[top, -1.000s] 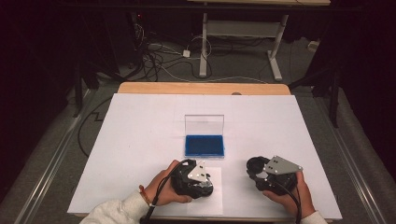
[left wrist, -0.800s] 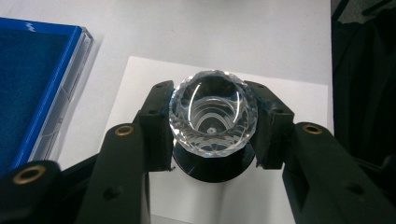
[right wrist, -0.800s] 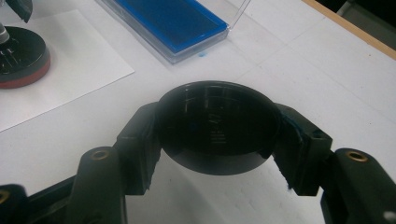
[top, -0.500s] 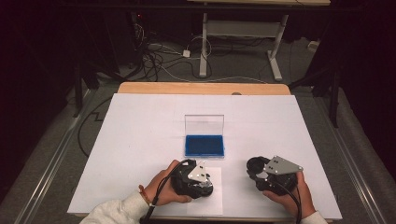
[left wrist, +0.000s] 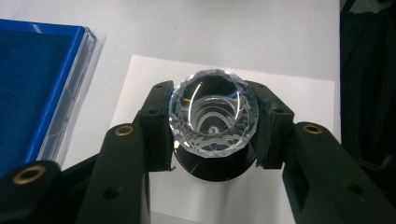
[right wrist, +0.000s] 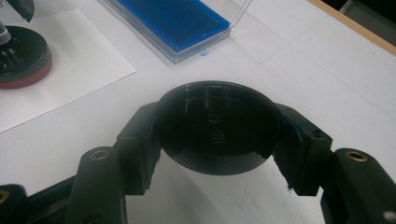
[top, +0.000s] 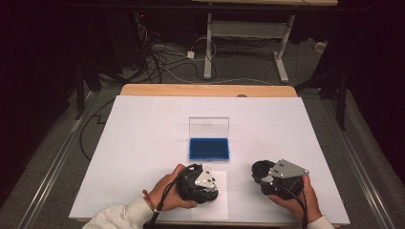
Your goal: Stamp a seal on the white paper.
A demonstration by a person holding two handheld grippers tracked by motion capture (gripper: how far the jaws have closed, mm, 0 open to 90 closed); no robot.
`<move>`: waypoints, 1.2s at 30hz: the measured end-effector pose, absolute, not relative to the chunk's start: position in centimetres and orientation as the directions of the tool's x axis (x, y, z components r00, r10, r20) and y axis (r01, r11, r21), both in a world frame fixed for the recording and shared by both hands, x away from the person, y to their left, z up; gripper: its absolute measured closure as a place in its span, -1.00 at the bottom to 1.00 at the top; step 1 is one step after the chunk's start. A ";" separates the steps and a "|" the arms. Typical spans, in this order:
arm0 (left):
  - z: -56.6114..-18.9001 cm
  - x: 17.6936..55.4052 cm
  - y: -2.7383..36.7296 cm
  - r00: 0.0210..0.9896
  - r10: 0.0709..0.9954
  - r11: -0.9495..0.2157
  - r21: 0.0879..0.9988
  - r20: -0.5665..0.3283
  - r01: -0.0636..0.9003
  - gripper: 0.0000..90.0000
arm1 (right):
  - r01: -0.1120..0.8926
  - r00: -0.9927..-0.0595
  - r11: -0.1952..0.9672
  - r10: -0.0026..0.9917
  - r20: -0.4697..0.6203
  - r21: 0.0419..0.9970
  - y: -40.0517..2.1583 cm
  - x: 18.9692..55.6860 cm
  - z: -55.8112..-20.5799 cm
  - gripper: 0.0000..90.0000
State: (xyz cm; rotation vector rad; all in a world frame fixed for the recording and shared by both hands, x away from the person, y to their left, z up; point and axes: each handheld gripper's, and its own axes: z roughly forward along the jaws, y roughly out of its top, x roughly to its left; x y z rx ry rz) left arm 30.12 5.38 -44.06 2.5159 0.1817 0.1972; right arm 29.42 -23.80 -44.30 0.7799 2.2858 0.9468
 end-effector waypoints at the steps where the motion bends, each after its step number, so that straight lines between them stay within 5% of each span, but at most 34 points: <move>1: -44.1 30.1 5.4 0.980 0.177 -0.806 0.585 0.095 0.089 0.22 | 0.301 -0.686 0.585 0.681 -0.255 0.753 -23.8 29.4 -44.3 -0.14; 36: -44.2 30.0 5.5 0.977 0.179 -0.806 0.588 0.118 0.077 0.22 | 0.299 -0.683 0.582 0.684 -0.256 0.756 -24.1 29.4 -44.2 -0.14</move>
